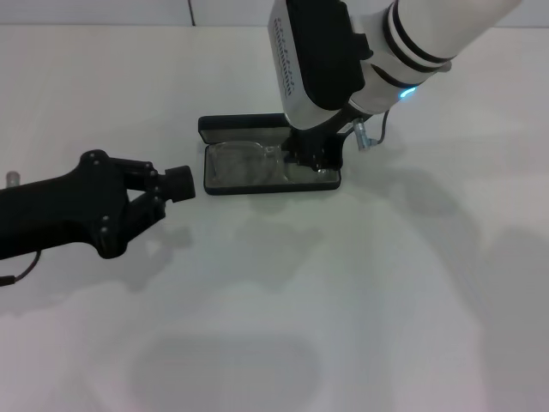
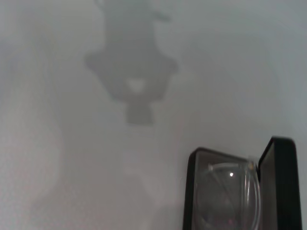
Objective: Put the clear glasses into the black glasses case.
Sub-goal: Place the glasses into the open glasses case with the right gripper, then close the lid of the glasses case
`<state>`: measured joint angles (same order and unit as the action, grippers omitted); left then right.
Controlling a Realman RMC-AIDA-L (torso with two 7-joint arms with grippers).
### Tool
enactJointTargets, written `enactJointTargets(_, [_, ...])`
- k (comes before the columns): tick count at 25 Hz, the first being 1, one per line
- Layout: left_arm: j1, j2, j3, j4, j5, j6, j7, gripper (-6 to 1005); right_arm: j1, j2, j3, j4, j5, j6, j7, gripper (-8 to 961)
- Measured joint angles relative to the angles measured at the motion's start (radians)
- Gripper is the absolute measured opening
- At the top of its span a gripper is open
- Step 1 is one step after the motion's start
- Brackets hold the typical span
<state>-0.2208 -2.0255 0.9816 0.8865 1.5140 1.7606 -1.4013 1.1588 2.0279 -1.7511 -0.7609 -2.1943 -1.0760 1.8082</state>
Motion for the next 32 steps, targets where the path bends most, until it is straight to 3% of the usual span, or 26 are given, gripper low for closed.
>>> enactJointTargets(5, [0.014,-0.002,-0.077,0.000,-0.001,0.004,0.005,130,-0.112,-0.002,0.028,-0.165,0.006,-0.025,-0.001,95])
enactJointTargets(10, [0.027,-0.015,-0.192,0.000,-0.010,0.007,0.007,134,-0.347,-0.005,0.157,-0.400,0.072,-0.069,-0.008,96])
enactJointTargets(14, [0.000,-0.035,-0.280,-0.006,-0.031,0.002,0.007,137,-0.510,-0.008,0.258,-0.463,0.262,-0.099,-0.059,96])
enactJointTargets(20, [-0.151,-0.057,-0.334,-0.072,-0.039,-0.066,0.001,141,-0.750,-0.010,0.452,-0.369,0.667,-0.208,-0.273,98])
enactJointTargets(23, [-0.236,-0.058,-0.314,-0.135,0.004,-0.166,0.001,143,-0.783,-0.012,0.555,-0.214,0.787,-0.305,-0.366,98])
enactJointTargets(26, [-0.339,-0.058,-0.284,-0.222,0.062,-0.307,0.000,146,-0.783,-0.013,0.621,-0.093,0.808,-0.360,-0.406,99])
enactJointTargets(30, [-0.466,-0.060,-0.205,-0.352,0.107,-0.497,0.001,149,-0.811,-0.015,0.634,-0.056,0.810,-0.370,-0.416,100])
enactJointTargets(32, [-0.485,-0.062,-0.183,-0.382,0.108,-0.538,0.004,150,-0.821,-0.015,0.635,-0.057,0.812,-0.387,-0.416,100])
